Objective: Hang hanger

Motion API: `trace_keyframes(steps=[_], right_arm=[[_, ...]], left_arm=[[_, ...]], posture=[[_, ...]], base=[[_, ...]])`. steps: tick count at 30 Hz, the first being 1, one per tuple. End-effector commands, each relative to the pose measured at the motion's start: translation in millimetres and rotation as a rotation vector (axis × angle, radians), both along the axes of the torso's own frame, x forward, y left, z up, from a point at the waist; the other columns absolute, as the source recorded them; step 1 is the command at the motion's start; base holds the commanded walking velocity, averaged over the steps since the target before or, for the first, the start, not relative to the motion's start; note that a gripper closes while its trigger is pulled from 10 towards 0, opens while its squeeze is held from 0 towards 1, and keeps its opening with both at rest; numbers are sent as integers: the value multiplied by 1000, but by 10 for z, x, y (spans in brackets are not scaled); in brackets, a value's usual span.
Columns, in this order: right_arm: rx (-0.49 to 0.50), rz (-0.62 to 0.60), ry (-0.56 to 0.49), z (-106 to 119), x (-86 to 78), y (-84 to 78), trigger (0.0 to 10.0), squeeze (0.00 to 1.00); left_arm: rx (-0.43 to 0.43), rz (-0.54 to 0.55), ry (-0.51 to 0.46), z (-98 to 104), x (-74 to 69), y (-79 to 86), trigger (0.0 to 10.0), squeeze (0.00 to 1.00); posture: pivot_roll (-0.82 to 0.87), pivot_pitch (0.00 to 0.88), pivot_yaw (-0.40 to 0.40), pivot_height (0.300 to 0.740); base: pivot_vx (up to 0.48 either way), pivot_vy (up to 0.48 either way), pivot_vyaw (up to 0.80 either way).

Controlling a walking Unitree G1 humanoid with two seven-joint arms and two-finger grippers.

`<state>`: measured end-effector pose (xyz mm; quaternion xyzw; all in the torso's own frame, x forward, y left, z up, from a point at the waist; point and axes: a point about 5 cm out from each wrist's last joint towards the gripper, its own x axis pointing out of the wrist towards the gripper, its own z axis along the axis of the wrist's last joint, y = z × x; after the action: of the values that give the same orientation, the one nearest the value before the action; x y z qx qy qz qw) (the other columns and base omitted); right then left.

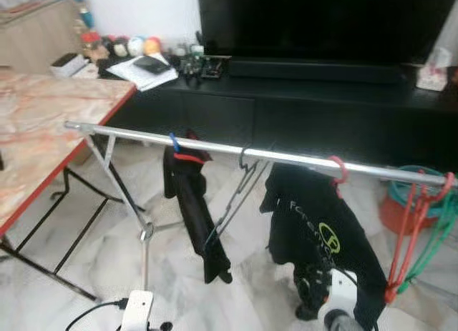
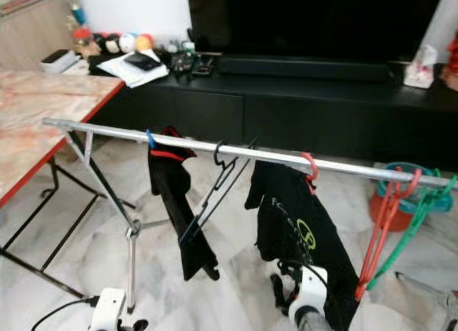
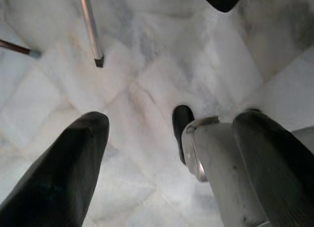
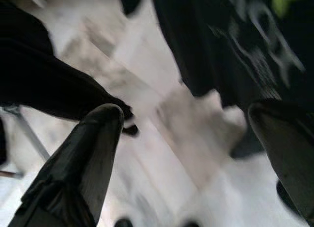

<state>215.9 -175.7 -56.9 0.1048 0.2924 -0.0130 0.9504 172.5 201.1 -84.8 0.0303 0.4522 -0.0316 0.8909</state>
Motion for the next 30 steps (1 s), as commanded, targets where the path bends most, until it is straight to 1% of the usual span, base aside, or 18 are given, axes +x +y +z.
trace_keyframes(steps=[1,5,10,18,20,23,30], right_arm=[[-14,8,-7,0,-18,-30,10000,0],[-20,29,-29,30,20,-8,10000,0],[-17,24,-37,39,32,-5,10000,0],[-15,18,-49,58,56,-7,10000,0],[-17,18,-59,73,75,-6,10000,0],[-13,19,-127,174,189,10,10000,0],[-15,2,-186,267,286,7,10000,0]], left_arm=[[7,-16,4,-3,-2,-11,10000,0],[-1,-3,4,-4,2,-17,10000,0],[1,1,7,-5,0,-13,10000,0],[3,-4,11,-8,-8,-11,10000,0],[5,-6,13,-10,-11,-10,10000,0],[11,-16,9,-7,-6,-10,10000,0],[15,-20,8,-5,-2,-9,10000,0]], posture=[[-49,0,22,740],[-50,0,21,740],[-50,0,21,740],[-48,0,20,740],[-48,0,20,740],[-50,0,23,740],[-51,0,23,740]], base=[[0,0,0],[0,0,0],[0,480,0],[0,258,0],[0,480,0],[0,0,0],[0,0,0]])
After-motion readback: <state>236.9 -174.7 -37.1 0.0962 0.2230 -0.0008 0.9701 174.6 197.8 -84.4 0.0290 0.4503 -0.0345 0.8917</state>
